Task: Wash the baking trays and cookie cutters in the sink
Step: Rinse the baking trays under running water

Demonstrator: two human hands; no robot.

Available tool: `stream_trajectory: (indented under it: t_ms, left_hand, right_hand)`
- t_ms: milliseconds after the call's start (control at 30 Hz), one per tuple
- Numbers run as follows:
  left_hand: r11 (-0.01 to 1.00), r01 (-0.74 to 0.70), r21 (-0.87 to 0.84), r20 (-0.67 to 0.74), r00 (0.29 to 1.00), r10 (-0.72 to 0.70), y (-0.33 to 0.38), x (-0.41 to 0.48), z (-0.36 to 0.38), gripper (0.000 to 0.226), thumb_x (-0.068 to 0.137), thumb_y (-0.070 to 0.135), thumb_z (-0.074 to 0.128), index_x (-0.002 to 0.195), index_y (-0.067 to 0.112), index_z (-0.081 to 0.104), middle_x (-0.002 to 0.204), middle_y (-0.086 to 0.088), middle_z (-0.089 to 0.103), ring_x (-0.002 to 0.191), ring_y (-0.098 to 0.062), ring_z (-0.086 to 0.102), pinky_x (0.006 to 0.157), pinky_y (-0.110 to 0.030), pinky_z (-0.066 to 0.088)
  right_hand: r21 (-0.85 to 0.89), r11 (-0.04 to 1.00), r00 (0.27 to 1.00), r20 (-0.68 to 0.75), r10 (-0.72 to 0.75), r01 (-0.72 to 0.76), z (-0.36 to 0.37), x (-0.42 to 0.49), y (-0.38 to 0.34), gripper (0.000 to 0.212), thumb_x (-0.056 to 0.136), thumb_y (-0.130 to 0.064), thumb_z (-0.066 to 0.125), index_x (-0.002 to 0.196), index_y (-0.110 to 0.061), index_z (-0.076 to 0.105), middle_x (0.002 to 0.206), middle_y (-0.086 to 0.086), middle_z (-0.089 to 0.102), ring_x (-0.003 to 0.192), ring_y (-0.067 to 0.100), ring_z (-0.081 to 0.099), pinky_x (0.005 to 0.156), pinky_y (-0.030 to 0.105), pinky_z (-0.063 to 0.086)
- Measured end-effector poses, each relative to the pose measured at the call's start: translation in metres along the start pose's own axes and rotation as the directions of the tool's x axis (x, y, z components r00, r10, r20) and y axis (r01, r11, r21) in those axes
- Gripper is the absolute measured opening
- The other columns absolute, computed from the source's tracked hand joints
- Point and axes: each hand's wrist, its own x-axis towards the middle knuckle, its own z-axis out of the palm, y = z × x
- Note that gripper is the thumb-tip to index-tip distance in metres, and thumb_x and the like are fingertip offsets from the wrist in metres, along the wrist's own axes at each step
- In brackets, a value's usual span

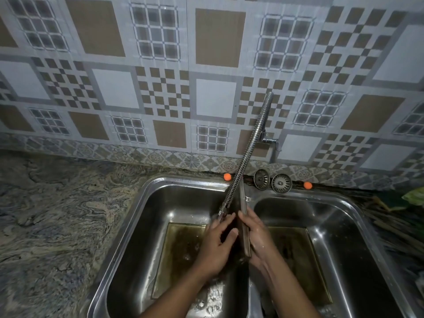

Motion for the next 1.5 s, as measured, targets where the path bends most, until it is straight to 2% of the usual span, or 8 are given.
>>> stream_trajectory:
  t_ms: [200,400,533,700,833,1033,1233,1500]
  left_hand:
    - [0.916,0.208,0.342,-0.233,0.964,-0.132,-0.017,-0.001,-0.035,0.073,0.082,0.073,0.051,0.146,0.044,0.035,0.16,0.01,0.015,0.148,-0.022,0.014,0.117,-0.049,0.026]
    - [0.878,0.335,-0.342,-0.053,0.926,-0.374,-0.039,0.005,-0.07,0.067,0.078,0.007,0.079,0.122,0.053,0.055,0.148,-0.001,0.047,0.134,-0.019,0.048,0.106,-0.042,0.047]
    - [0.818,0.321,-0.478,0.036,0.937,-0.347,-0.034,-0.003,-0.062,0.077,0.083,-0.008,0.067,0.13,0.052,0.054,0.151,0.011,0.037,0.141,-0.011,0.033,0.115,-0.042,0.035]
    - [0.815,0.33,-0.477,0.014,0.93,-0.368,-0.026,-0.001,-0.054,0.064,0.094,0.002,0.057,0.135,0.051,0.049,0.153,0.004,0.041,0.138,-0.013,0.039,0.116,-0.042,0.034]
    - [0.731,0.381,-0.566,0.091,0.91,-0.405,-0.018,-0.008,-0.057,0.053,0.102,0.005,0.042,0.147,0.033,0.04,0.143,0.001,0.051,0.131,-0.015,0.049,0.113,-0.038,0.038]
    - [0.744,0.409,-0.528,0.189,0.911,-0.366,-0.016,-0.017,-0.048,0.054,0.1,-0.002,0.043,0.133,0.039,0.053,0.133,-0.012,0.062,0.122,-0.028,0.059,0.109,-0.048,0.042]
    - [0.844,0.33,-0.422,0.232,0.94,-0.252,0.001,-0.014,-0.039,0.073,0.095,-0.011,0.044,0.15,0.034,0.026,0.12,0.022,0.066,0.114,0.003,0.059,0.096,-0.019,0.045]
    - [0.863,0.289,-0.414,0.239,0.95,-0.203,0.018,-0.02,-0.035,0.049,0.098,-0.009,0.042,0.128,0.028,0.053,0.112,0.012,0.073,0.108,-0.003,0.066,0.086,-0.021,0.053]
  right_hand:
    - [-0.191,0.981,0.99,-0.135,-0.049,0.023,-0.022,0.005,0.01,0.028,0.098,-0.006,0.049,0.121,-0.01,0.062,0.105,0.019,0.072,0.088,0.031,0.071,0.076,0.041,0.059]
    - [-0.548,0.836,0.925,-0.322,-0.201,-0.009,-0.04,0.02,0.034,0.034,0.097,-0.008,0.053,0.131,-0.01,0.057,0.119,0.009,0.066,0.099,0.02,0.065,0.08,0.027,0.052]
    - [-0.939,0.344,0.92,-0.123,-0.371,0.013,-0.042,0.027,0.042,0.042,0.1,-0.011,0.044,0.141,-0.003,0.044,0.138,0.018,0.053,0.125,0.027,0.051,0.094,0.017,0.034]
    - [-0.941,-0.304,0.975,0.193,-0.111,0.152,-0.014,-0.004,0.058,0.068,0.097,-0.056,0.009,0.155,-0.021,0.009,0.162,-0.003,0.004,0.15,0.018,-0.004,0.119,0.037,-0.006]
    - [-0.87,-0.254,0.905,0.42,0.068,0.422,0.01,-0.013,0.051,0.054,0.104,-0.041,0.02,0.155,-0.029,0.007,0.161,-0.013,0.004,0.148,0.005,-0.004,0.119,0.031,-0.007]
    - [-0.954,-0.3,0.984,0.054,-0.169,0.001,-0.033,0.059,0.022,0.065,0.098,-0.057,0.022,0.154,-0.023,0.017,0.162,-0.003,0.011,0.15,0.02,0.006,0.12,0.049,0.007]
    - [-0.901,-0.119,0.906,0.423,-0.028,0.417,-0.007,0.039,0.036,0.051,0.103,-0.028,0.029,0.153,-0.024,0.024,0.16,-0.01,0.018,0.148,0.006,0.007,0.121,0.039,-0.002]
    - [-0.986,-0.165,0.965,0.077,-0.252,0.035,-0.005,0.074,0.017,0.057,0.098,-0.044,0.028,0.152,-0.025,0.024,0.162,-0.004,0.013,0.15,0.022,0.003,0.116,0.059,0.004]
